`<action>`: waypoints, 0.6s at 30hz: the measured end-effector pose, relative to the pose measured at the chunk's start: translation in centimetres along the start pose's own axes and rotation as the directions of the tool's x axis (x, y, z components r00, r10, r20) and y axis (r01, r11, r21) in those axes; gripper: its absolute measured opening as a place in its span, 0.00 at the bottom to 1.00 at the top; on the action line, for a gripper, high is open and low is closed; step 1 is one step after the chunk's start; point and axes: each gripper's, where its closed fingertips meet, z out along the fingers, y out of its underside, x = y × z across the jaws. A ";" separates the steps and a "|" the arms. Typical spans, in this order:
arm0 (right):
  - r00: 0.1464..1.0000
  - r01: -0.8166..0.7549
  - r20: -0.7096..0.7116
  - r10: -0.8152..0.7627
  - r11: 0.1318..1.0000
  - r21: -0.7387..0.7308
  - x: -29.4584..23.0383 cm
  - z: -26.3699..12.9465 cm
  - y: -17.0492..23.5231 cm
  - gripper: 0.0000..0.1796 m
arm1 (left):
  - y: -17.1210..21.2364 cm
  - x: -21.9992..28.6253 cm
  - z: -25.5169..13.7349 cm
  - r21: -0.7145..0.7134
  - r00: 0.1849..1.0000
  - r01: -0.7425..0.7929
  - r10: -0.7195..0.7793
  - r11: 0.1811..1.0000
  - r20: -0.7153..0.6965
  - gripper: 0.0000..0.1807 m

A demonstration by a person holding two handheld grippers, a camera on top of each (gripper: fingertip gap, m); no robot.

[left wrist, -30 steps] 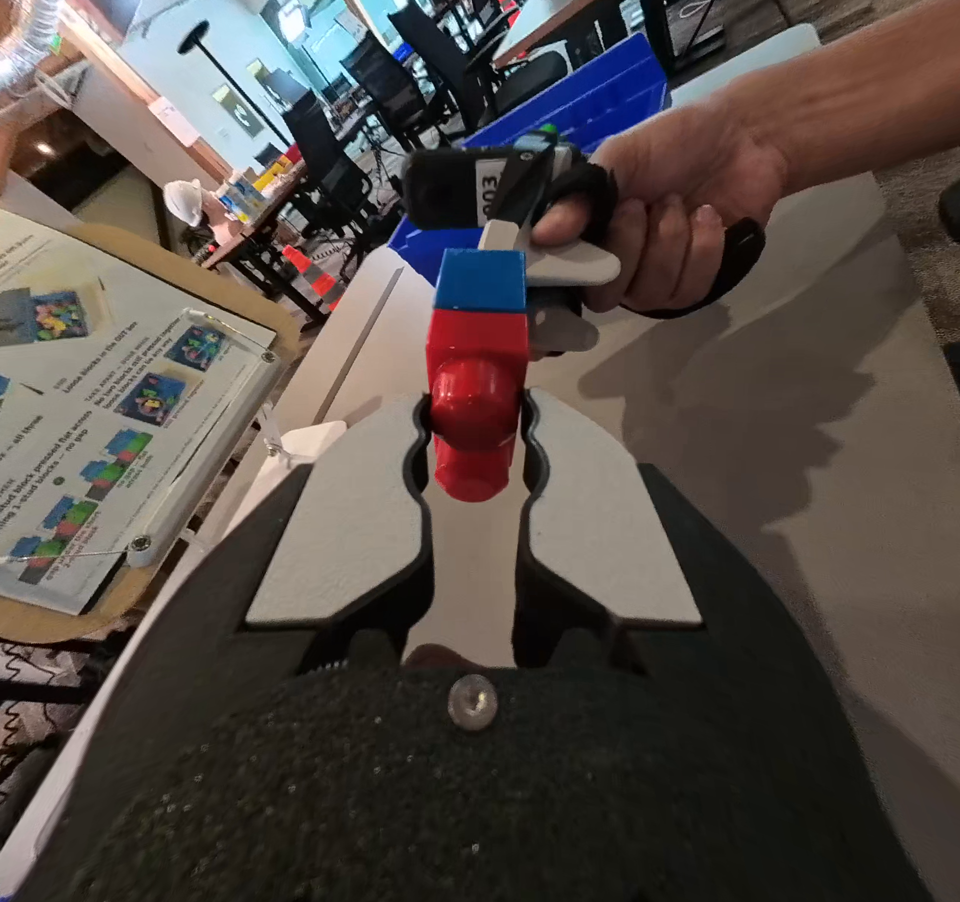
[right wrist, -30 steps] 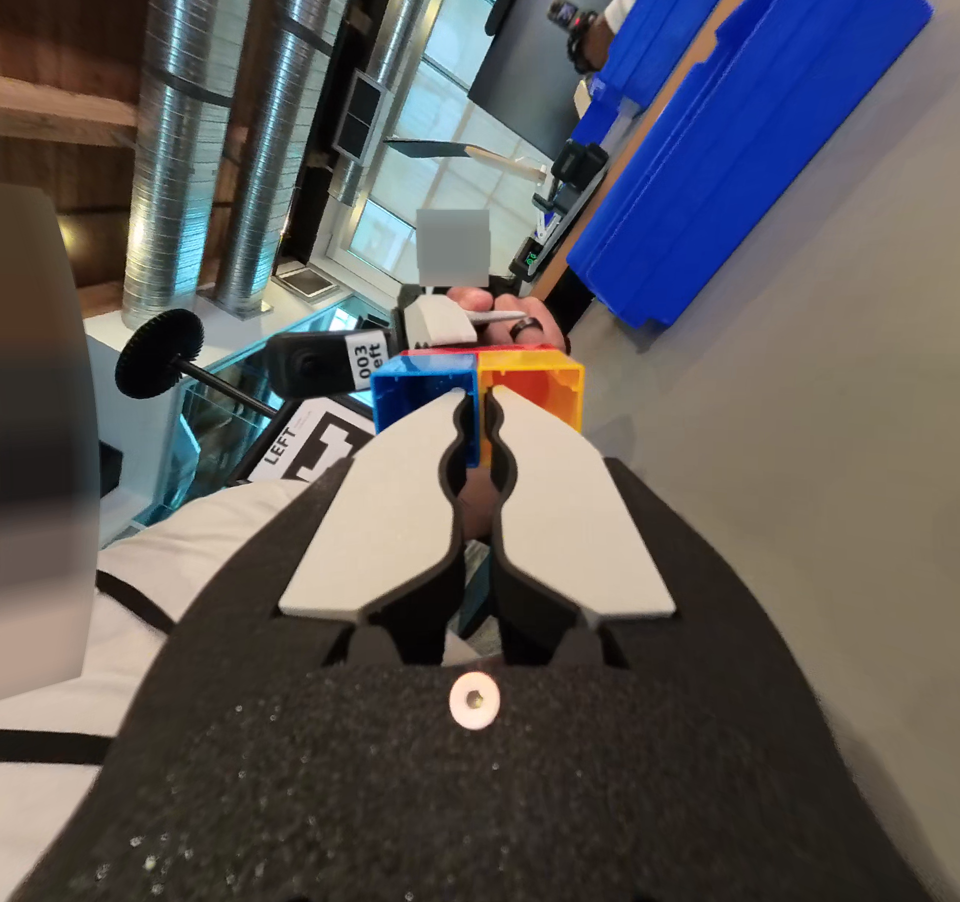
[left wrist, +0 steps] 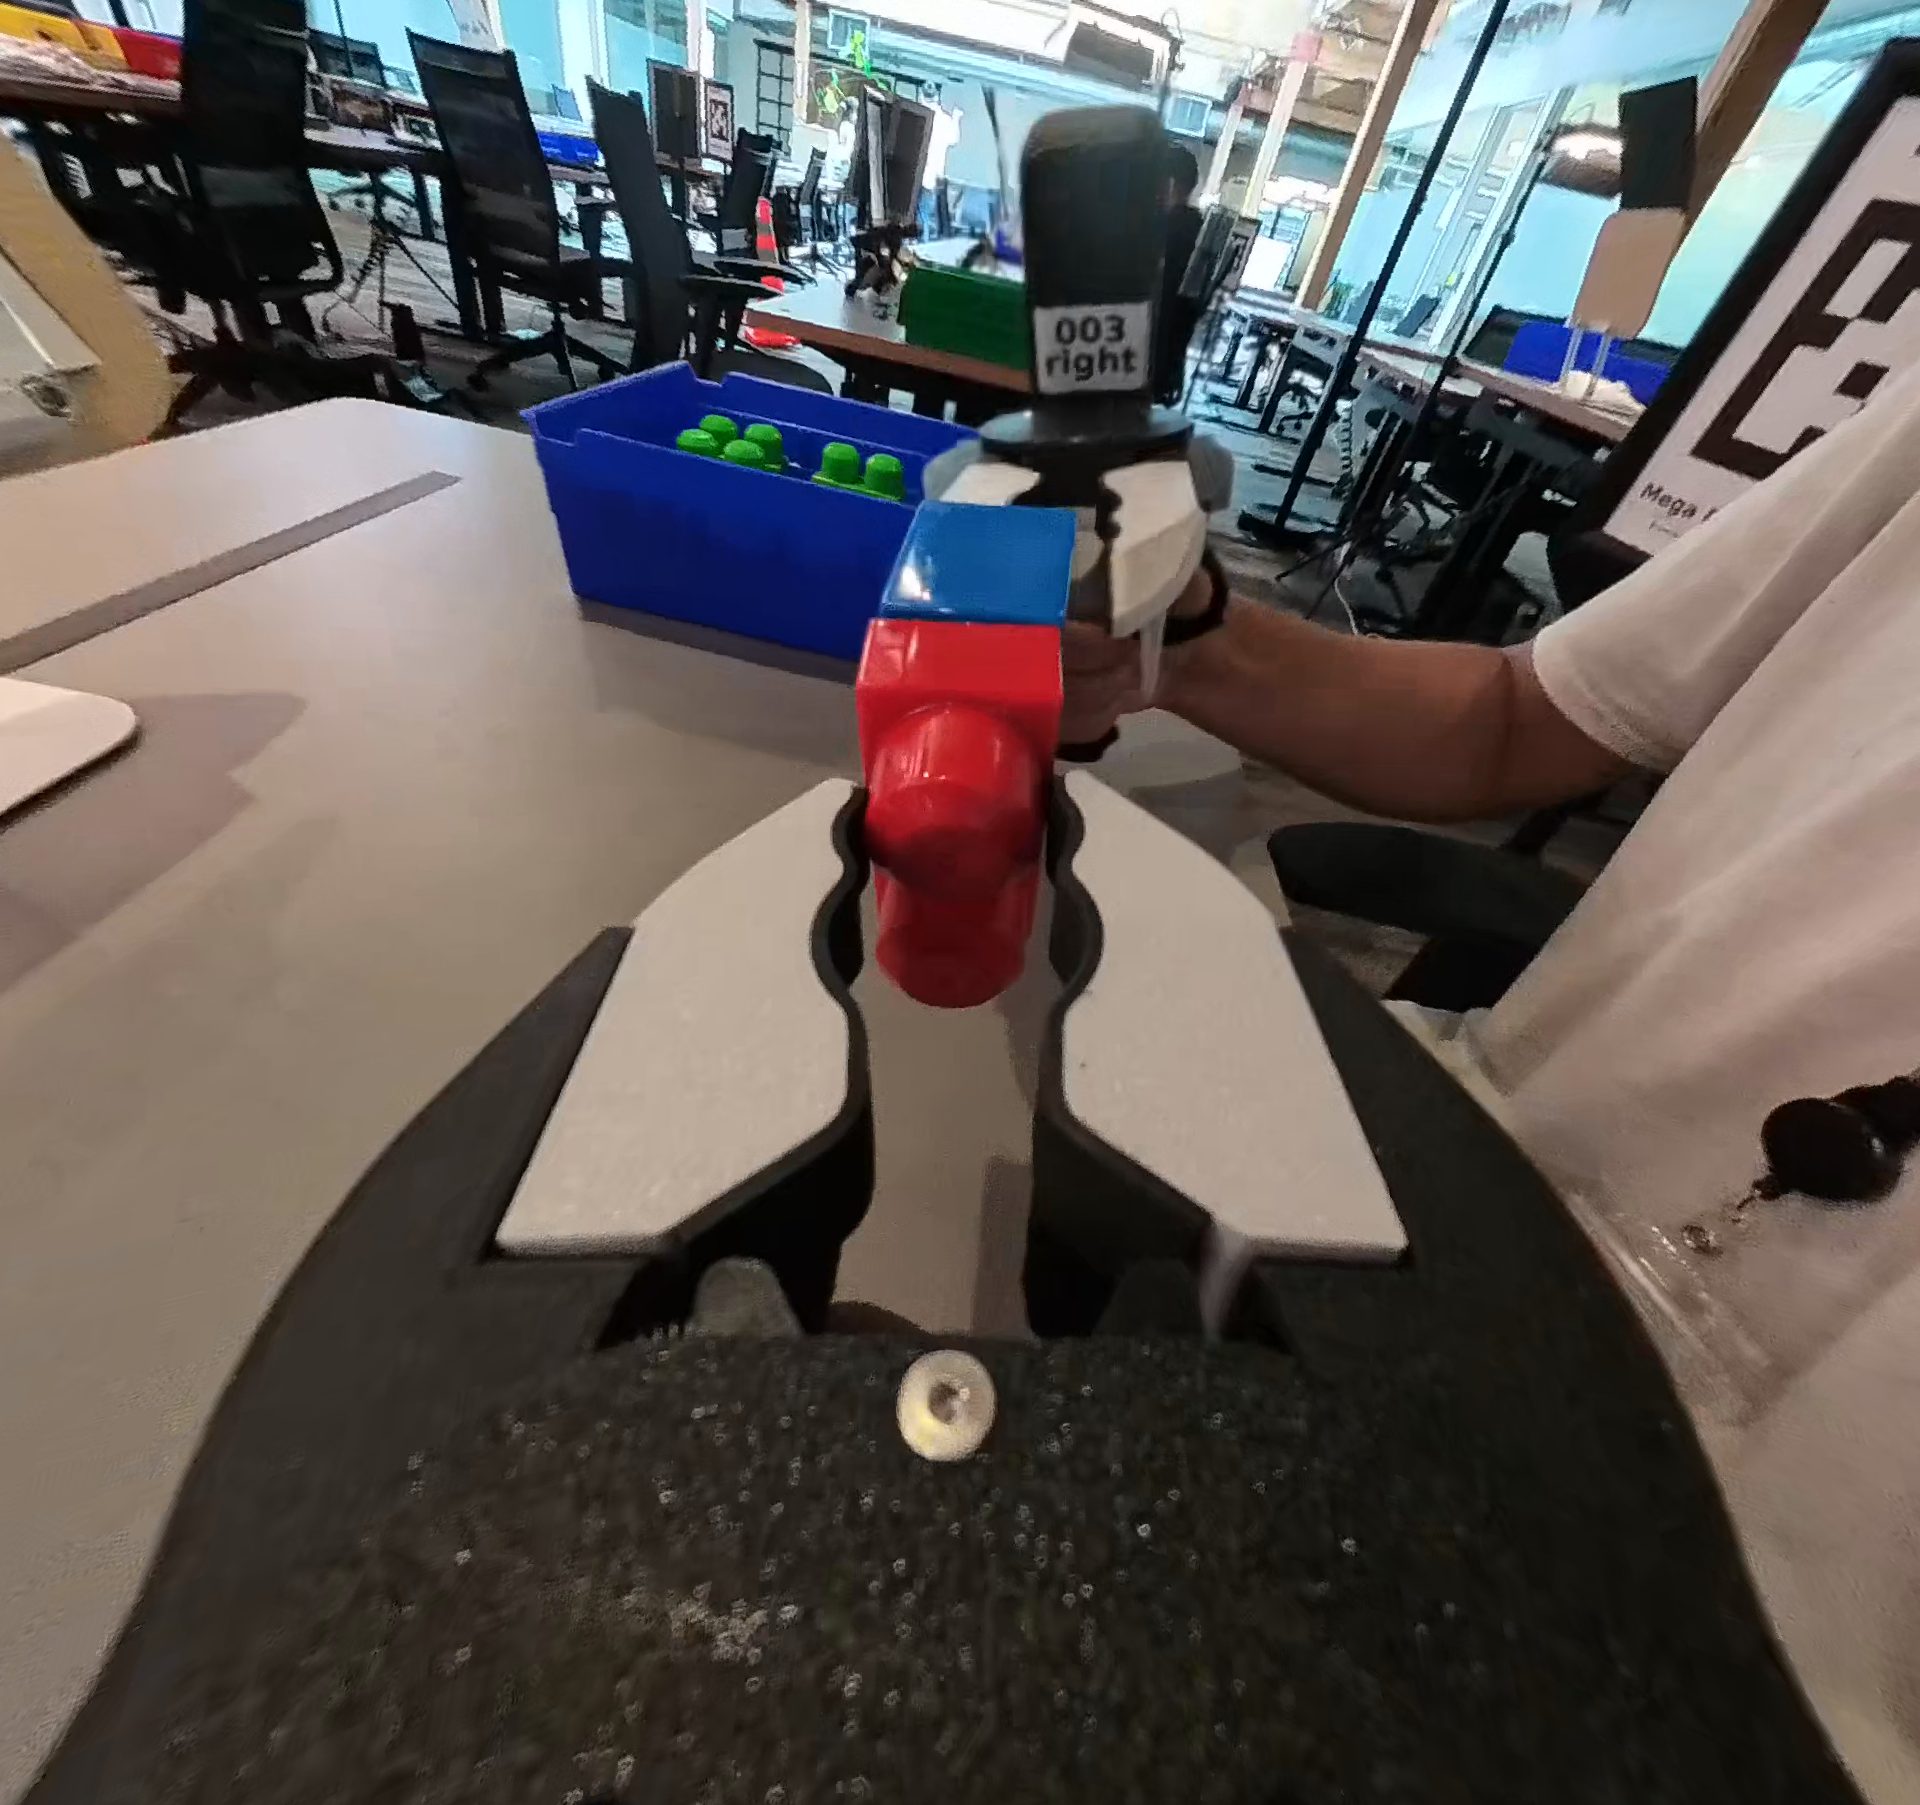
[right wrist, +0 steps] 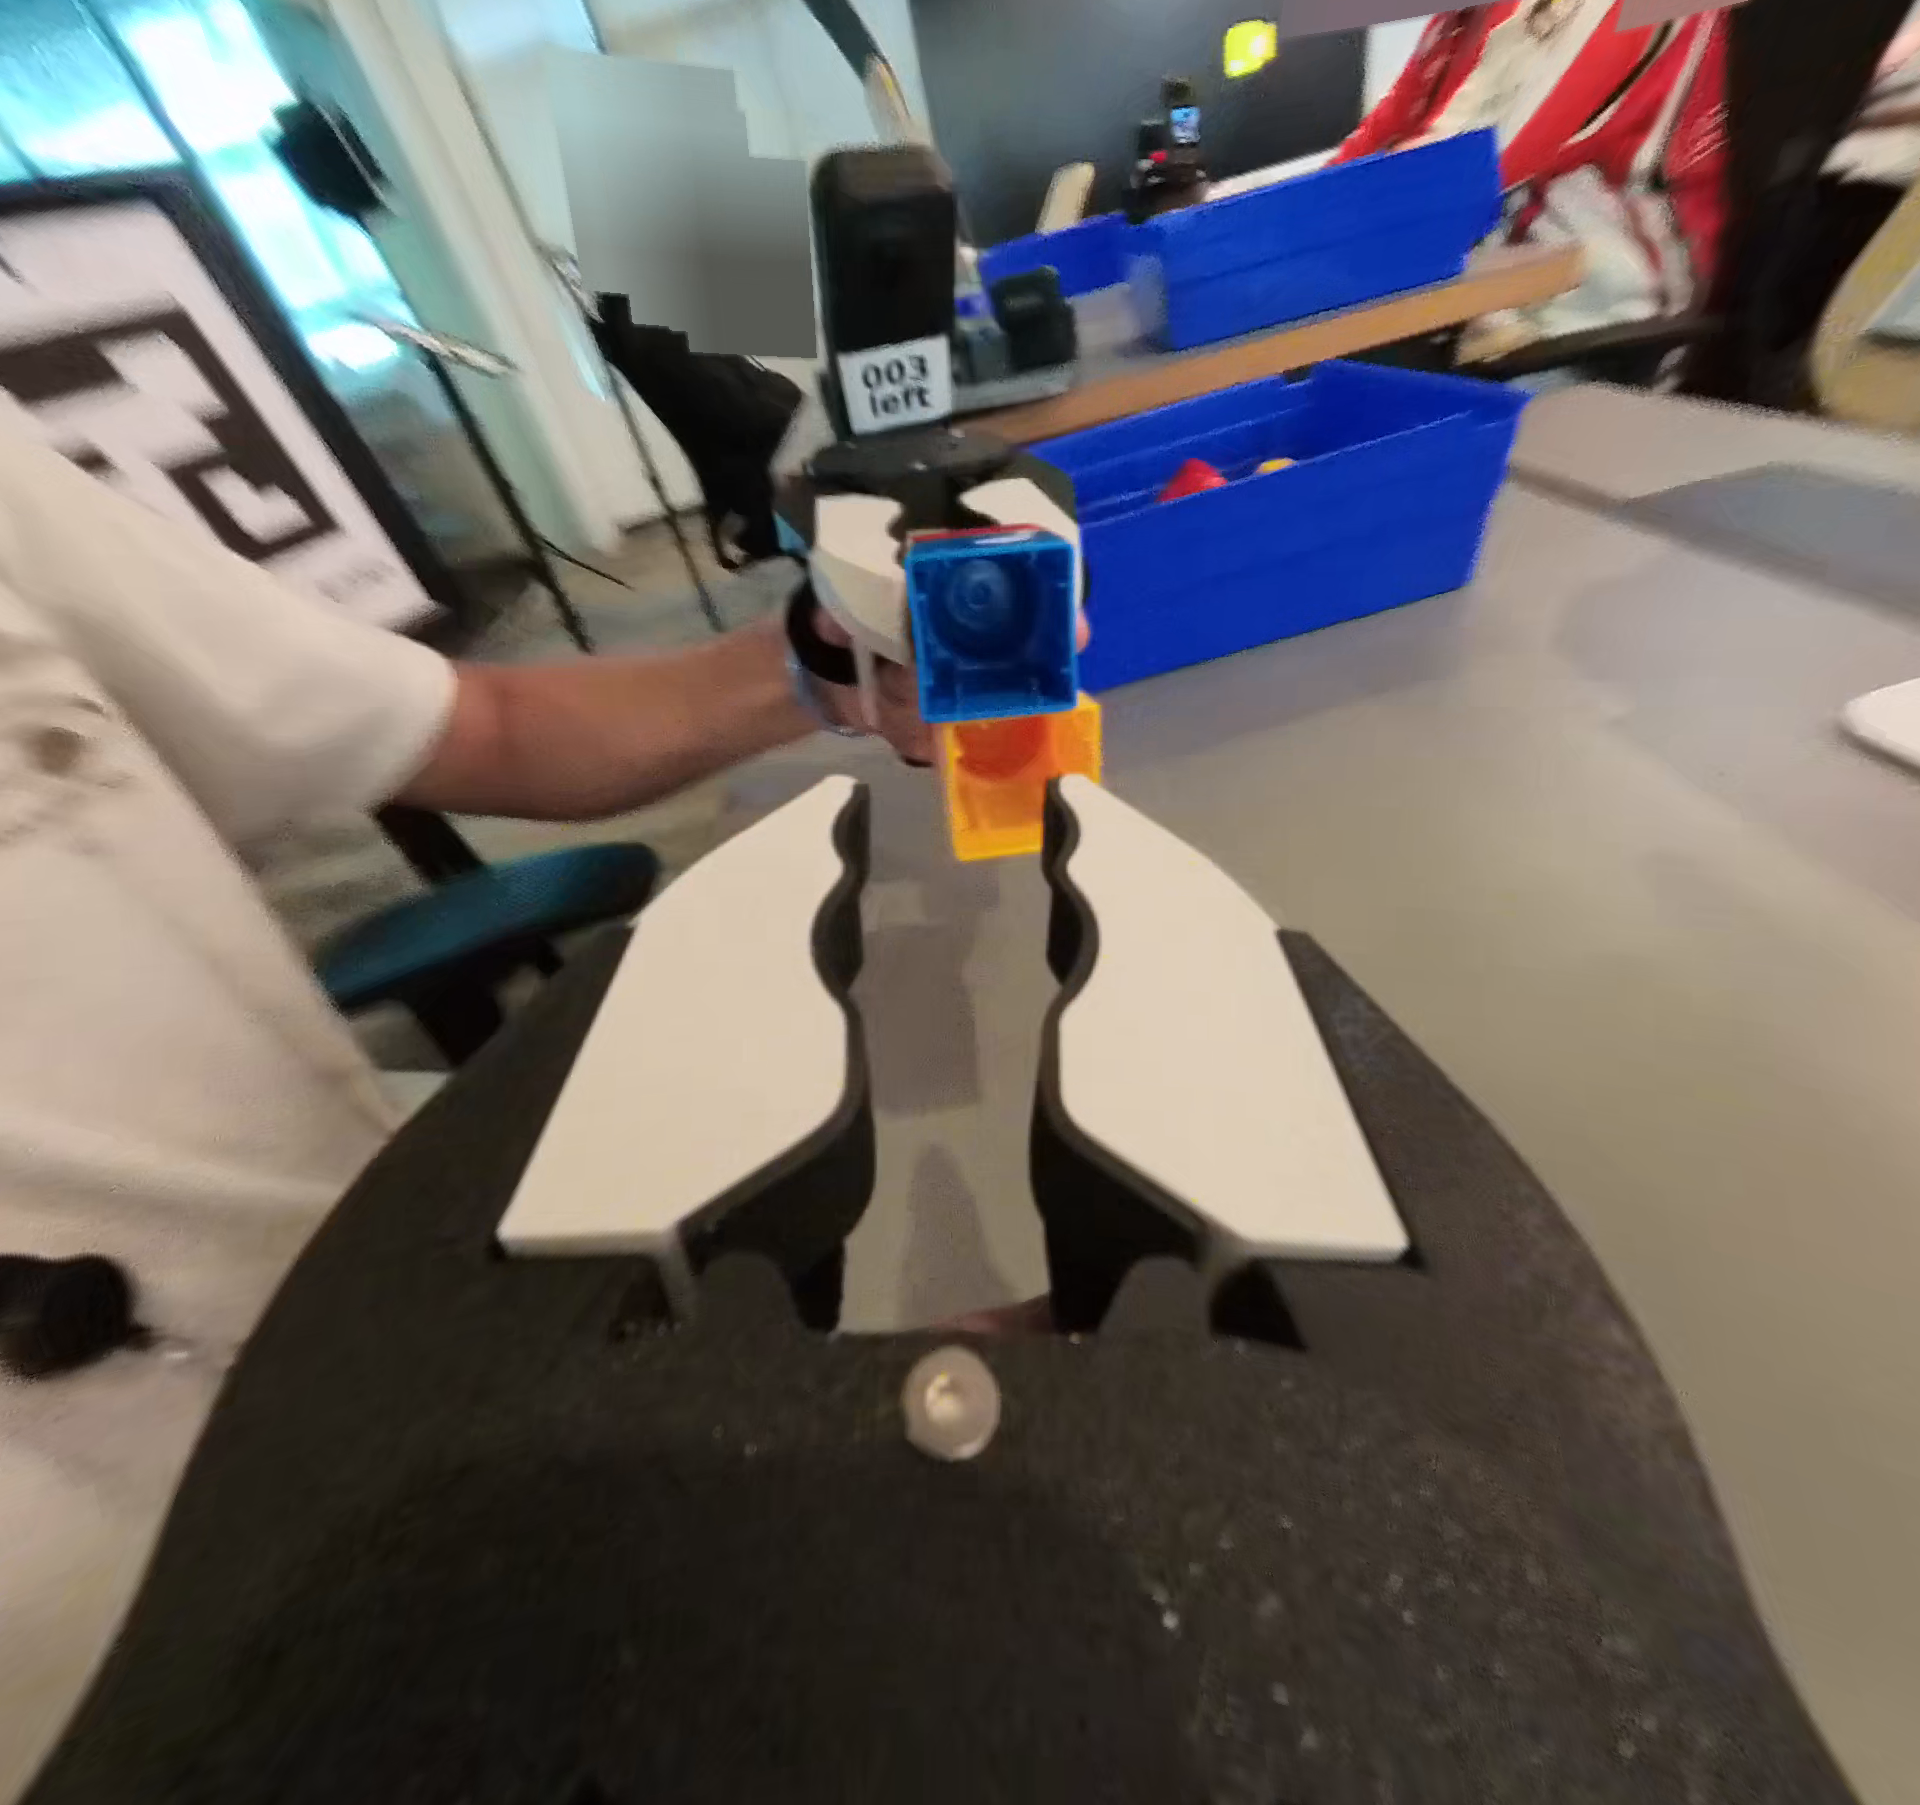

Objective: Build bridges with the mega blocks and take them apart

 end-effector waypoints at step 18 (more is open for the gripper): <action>0.994 0.095 0.060 -0.094 0.995 -0.023 -1.8 2.5 -1.3 0.00 | 0.3 0.9 0.6 -0.031 0.999 -0.021 0.020 0.999 -0.048 0.18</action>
